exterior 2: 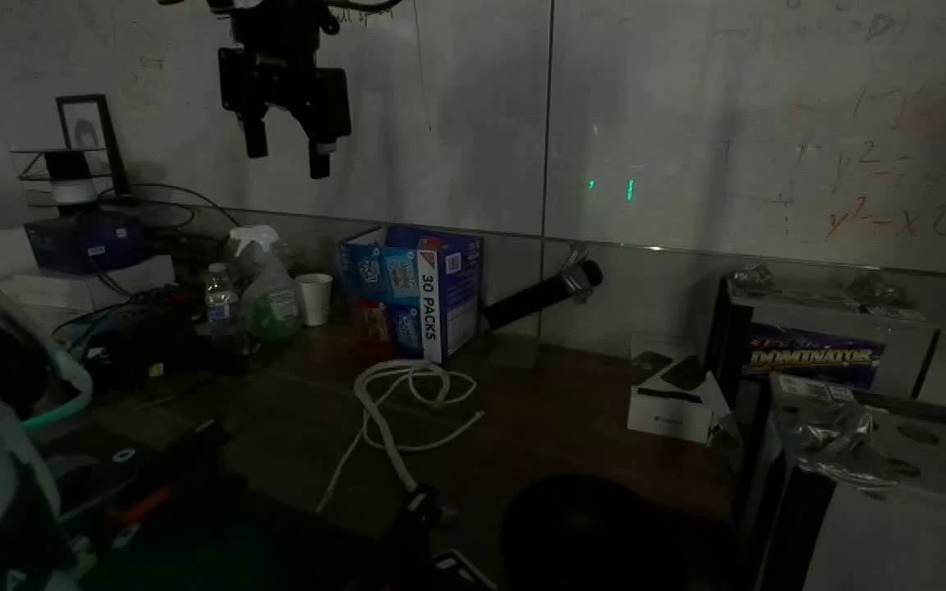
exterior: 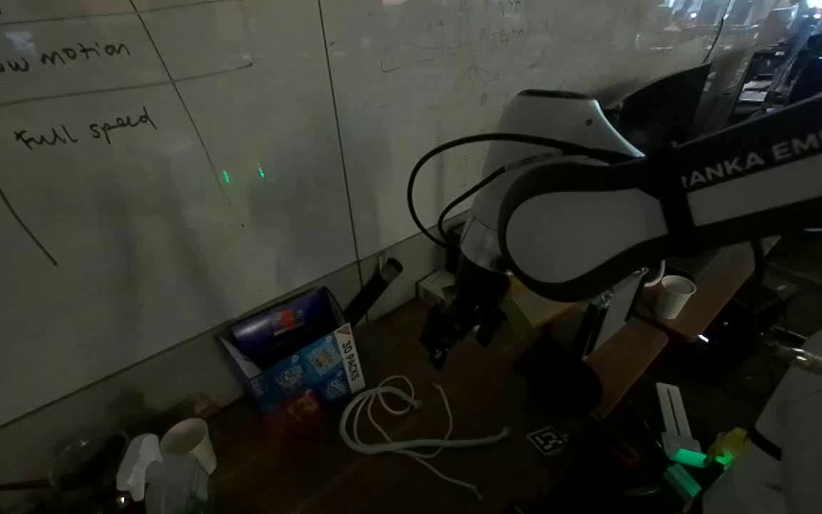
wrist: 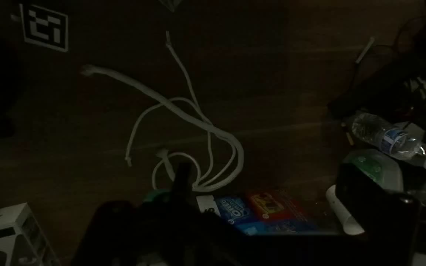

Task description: Put the white ropes in the blue box

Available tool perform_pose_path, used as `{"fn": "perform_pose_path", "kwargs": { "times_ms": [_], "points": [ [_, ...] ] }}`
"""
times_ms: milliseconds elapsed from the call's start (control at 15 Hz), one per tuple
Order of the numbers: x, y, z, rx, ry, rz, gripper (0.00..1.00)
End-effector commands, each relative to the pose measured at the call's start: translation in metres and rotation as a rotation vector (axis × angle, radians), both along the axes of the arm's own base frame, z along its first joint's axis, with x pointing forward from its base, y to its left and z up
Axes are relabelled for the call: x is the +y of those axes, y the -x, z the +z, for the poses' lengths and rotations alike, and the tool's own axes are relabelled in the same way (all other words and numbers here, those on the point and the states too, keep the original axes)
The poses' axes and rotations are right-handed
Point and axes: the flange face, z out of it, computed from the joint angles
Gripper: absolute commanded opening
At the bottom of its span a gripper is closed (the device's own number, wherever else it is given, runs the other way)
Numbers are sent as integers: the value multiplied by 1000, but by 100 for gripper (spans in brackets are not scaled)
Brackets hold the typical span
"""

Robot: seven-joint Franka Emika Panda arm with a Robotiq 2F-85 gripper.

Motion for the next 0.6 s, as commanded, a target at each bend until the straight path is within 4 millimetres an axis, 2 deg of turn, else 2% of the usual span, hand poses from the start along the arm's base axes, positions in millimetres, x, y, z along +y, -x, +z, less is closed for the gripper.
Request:
{"fn": "perform_pose_path", "kwargs": {
  "times_ms": [0, 400, 533],
  "points": [
    [0, 0, 1, 0, 0, 0, 100],
    [0, -1, 3, -3, -1, 0, 100],
    [1, -5, -5, -7, 17, 16, 100]
  ]
}}
